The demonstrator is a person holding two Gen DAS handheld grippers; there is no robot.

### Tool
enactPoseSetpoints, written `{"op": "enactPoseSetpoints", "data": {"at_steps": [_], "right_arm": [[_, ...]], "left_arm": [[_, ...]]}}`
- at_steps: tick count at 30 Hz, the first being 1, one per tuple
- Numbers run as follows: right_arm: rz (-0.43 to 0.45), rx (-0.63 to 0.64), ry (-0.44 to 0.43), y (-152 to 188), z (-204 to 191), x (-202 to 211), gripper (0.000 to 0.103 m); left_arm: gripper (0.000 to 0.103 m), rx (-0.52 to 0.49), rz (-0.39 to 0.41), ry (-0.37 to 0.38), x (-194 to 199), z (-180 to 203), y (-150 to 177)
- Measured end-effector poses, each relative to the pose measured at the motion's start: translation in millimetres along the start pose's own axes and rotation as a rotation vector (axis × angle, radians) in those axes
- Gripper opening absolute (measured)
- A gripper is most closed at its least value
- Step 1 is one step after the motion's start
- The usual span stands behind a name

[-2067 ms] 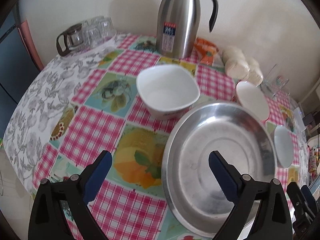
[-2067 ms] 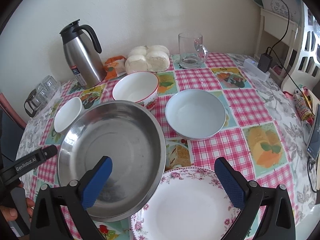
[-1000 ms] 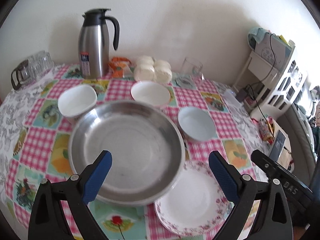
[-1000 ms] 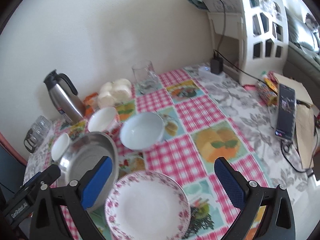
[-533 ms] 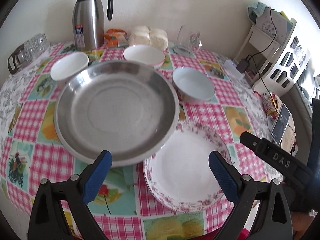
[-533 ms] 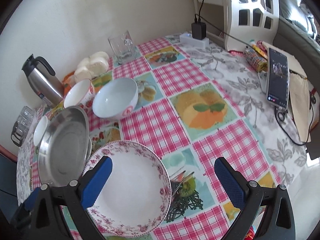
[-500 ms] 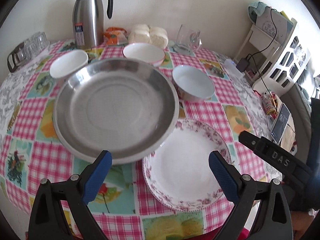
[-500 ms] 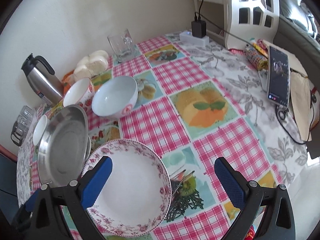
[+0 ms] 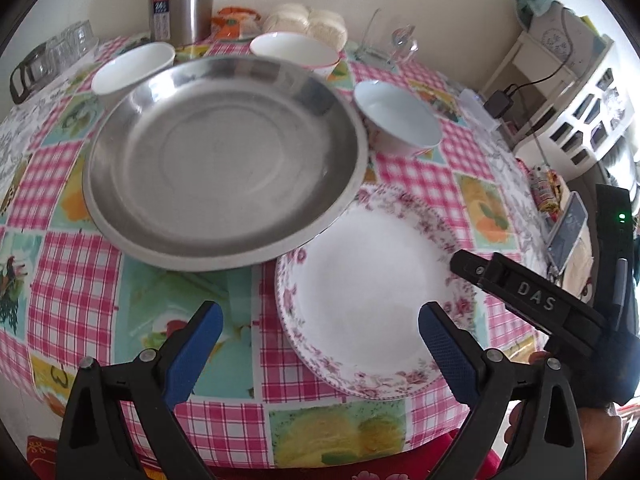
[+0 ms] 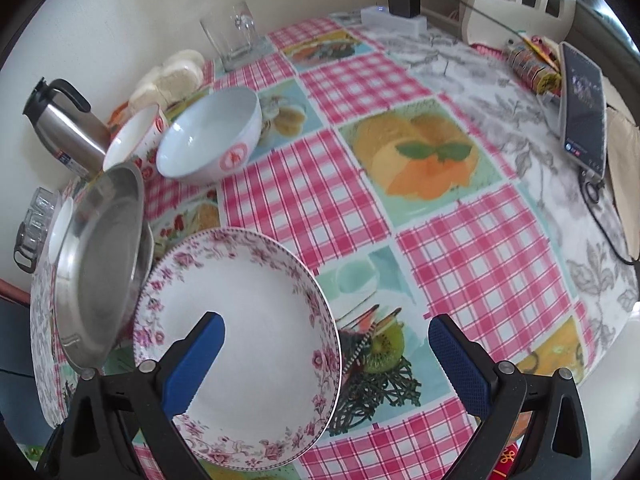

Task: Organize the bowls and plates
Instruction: 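Move both tools toward the pink-floral-rimmed white plate, then close both tools on the rim of the floral plate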

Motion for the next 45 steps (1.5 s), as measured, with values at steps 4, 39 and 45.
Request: {"op": "enactPoseSetpoints", "data": {"at_steps": [4, 39, 45], "right_arm": [[-0.012, 0.0, 0.001, -1, 1, -9, 0.103], [-0.04, 0.044, -0.174, -6, -4, -34, 0.049], [-0.048, 0.05, -0.196, -3, 1, -36, 0.033]], "left_arm": [[0.098, 0.045, -0.044, 0.0, -13, -8, -1], [0.043, 0.16, -0.104, 0.083, -48, -27, -10], [0.024, 0.187, -0.103, 0.11, -54, -29, -14]]}}
Point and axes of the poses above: each gripper's, at about its wrist camera, not at the fingertips, and x roughly against the way its jaws point, z to its right, y to its underside, the point moved 3 cm from there along -x, roughly the way its jaws point, and after that the axes turned 10 degrees about -z, right-handed, at the moved point
